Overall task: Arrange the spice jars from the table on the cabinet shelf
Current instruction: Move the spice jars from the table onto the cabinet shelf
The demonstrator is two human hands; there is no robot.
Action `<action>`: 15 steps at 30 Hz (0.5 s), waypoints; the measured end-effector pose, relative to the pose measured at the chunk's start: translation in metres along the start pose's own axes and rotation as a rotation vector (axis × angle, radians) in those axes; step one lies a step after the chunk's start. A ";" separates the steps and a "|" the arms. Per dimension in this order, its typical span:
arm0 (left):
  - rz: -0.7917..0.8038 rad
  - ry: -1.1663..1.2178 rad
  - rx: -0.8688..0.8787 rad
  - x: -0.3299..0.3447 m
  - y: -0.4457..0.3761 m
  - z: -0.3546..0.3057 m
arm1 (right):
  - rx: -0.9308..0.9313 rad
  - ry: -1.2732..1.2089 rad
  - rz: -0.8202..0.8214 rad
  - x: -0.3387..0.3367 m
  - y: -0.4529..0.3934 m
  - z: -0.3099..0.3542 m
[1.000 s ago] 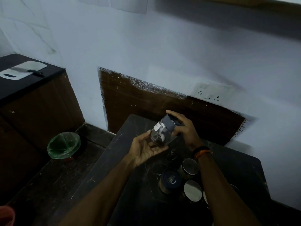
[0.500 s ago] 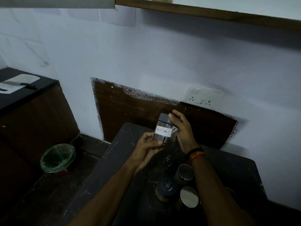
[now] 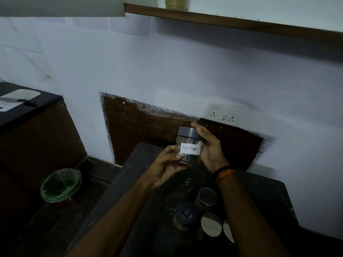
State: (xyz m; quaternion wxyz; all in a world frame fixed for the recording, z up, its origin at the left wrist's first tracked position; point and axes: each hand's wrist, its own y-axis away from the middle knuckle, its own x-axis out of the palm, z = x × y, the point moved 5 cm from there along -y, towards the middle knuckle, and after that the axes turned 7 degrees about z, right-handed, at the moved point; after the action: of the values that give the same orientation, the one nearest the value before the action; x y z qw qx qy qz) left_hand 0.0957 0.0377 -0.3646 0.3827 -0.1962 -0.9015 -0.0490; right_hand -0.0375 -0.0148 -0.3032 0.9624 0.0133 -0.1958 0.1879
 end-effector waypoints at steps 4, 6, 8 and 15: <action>0.014 -0.049 -0.001 0.004 -0.005 -0.009 | -0.013 0.039 0.013 0.001 0.000 0.012; 0.015 -0.107 -0.011 0.007 -0.009 -0.019 | -0.030 0.049 0.020 0.003 -0.002 0.020; 0.008 -0.225 -0.033 0.012 -0.013 -0.032 | -0.049 0.062 0.028 0.005 -0.003 0.029; -0.061 -0.588 0.000 0.046 -0.038 -0.099 | -0.118 0.121 0.011 0.015 -0.007 0.061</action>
State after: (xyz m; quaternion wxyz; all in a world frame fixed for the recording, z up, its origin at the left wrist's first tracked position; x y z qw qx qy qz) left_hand 0.1183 -0.0064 -0.2600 0.1037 -0.1745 -0.9792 -0.0016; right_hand -0.0453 -0.0220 -0.2405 0.9705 -0.0559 -0.1481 0.1816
